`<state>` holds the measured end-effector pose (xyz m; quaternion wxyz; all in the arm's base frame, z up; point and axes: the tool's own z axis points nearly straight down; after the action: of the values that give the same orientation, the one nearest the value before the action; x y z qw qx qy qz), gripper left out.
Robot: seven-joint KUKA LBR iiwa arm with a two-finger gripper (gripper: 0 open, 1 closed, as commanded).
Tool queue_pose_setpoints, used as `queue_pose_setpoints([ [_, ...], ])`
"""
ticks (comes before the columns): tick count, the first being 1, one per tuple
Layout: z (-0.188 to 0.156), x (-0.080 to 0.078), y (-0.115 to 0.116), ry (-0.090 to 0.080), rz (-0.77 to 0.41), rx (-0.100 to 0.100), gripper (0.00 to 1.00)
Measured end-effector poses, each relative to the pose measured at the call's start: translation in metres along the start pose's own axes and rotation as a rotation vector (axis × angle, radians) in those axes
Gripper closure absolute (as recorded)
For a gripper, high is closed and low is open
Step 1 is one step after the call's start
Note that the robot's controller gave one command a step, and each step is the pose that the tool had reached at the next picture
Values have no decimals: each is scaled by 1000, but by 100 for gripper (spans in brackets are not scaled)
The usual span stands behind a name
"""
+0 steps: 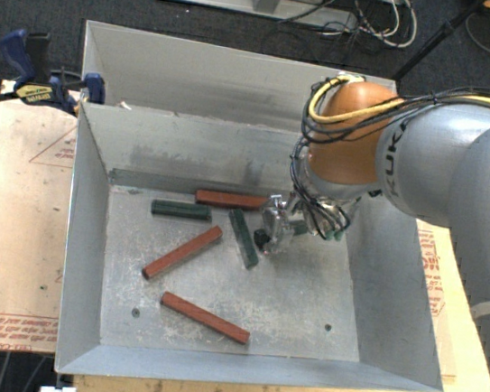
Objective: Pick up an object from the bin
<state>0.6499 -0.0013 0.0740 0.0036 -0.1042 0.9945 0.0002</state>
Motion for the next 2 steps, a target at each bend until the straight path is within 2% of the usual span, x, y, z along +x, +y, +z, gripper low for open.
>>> queue_pose_setpoints([
  [2, -12, 2, 1, 9, 0, -2, 100],
])
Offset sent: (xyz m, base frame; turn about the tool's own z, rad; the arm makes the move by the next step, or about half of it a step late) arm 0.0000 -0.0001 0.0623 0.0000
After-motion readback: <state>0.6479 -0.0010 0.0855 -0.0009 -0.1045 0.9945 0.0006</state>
